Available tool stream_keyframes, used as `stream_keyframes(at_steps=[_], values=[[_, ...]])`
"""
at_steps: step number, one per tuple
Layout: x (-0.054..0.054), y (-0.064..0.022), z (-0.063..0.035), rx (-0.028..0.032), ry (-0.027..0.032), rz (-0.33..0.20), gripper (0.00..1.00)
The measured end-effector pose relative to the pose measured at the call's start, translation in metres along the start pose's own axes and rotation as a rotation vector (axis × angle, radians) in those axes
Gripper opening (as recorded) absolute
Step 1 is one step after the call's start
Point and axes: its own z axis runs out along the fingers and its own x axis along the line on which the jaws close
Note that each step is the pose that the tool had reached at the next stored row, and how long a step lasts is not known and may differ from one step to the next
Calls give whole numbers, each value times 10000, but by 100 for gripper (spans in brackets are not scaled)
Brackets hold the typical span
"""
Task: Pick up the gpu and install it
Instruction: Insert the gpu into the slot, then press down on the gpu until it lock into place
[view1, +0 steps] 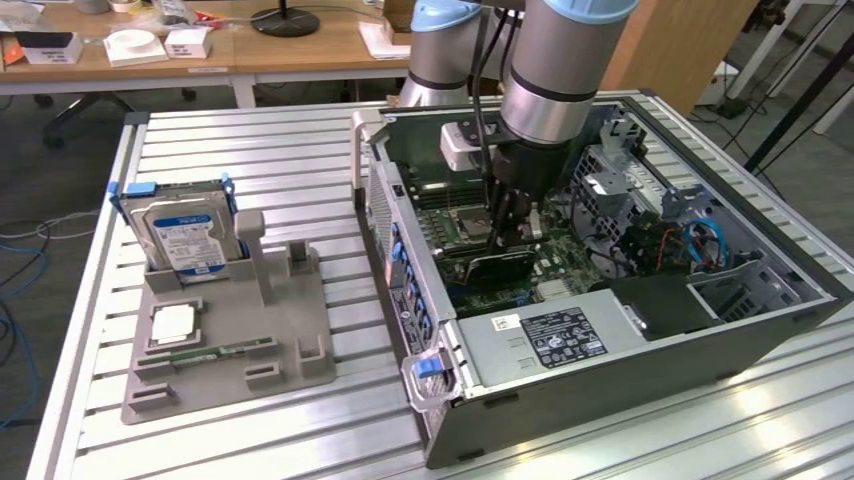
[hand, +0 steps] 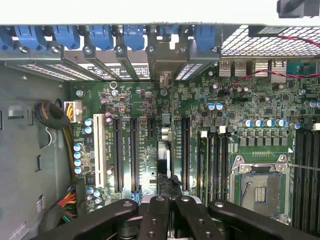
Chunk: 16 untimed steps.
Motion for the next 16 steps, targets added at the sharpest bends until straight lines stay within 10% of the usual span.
stream_keyframes(at_steps=[16], values=[[1, 16, -4, 56, 1, -1, 11]])
